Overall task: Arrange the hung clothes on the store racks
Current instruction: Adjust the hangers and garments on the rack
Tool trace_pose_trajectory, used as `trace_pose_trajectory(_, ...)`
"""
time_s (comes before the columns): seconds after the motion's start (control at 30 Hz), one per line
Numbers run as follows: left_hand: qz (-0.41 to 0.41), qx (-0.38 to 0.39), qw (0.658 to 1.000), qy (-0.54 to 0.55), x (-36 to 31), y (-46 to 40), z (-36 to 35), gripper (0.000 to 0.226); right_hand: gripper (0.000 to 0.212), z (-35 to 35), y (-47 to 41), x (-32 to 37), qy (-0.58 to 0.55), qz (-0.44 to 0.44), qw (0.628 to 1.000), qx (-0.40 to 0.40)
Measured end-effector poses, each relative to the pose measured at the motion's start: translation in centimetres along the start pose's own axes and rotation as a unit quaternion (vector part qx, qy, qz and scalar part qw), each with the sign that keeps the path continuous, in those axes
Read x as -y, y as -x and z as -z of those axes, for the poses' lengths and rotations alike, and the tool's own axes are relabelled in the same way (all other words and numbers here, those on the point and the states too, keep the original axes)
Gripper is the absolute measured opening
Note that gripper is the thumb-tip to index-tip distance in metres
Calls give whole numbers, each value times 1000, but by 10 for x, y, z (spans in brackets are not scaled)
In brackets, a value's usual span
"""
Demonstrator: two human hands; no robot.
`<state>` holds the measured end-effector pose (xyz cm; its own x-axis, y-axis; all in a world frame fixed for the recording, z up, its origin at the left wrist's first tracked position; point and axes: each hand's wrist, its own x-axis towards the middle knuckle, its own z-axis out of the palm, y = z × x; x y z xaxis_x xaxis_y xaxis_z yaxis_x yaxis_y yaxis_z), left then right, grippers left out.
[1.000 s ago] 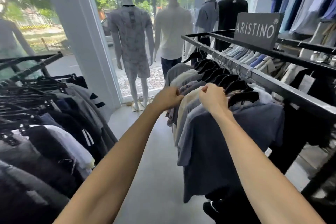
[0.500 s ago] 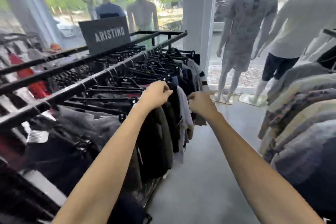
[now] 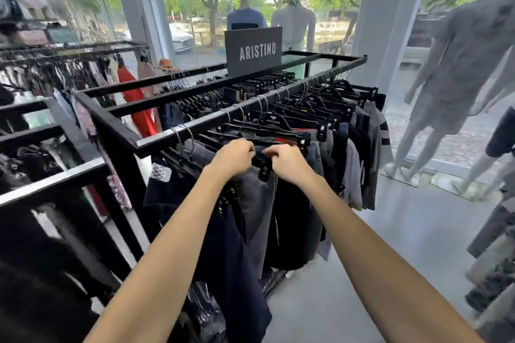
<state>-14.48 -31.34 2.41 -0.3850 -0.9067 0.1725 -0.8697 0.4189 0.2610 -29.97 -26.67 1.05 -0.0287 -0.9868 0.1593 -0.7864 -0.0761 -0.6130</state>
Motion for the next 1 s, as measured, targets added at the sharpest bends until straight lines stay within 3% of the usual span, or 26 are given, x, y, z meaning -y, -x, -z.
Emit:
trace_pose_trajectory(0.1,3,-22,1000,4,8,5,4,27,44,-12,-1,5,-15,-20,1000,8)
trace_pose_trajectory(0.27,44,14,998,-39,29,15,3,25,40,-11,-1,12,-57,-39,993,-97)
trace_pose_trajectory(0.47,80,-21,991,-101,18,13,9,28,43,-17,1,6,78,-21,973,-214)
trace_pose_trajectory(0.57,55,-56,995,-60,13,9,4,33,34,-19,1,-1,159,-37,965,-204)
trace_pose_trajectory(0.63,-8,-100,995,-19,10,5,3,36,40,-13,0,0,67,-46,985,-154)
trace_pose_trajectory(0.7,-65,-120,991,-15,6,0,4,34,63,0,-2,7,-156,-70,982,-74)
trace_pose_trajectory(0.77,-61,-73,995,-5,3,-3,4,33,65,8,-7,7,-223,-69,970,-67)
trace_pose_trajectory(0.83,-30,-19,999,4,5,-3,1,46,52,12,-18,-1,-160,-57,978,-120)
trace_pose_trajectory(0.93,-11,-39,999,6,12,-1,4,58,29,12,-29,-16,-76,-42,977,-195)
trace_pose_trajectory(1.0,-7,-36,999,-7,14,-3,9,56,27,10,-30,-20,-23,-37,976,-215)
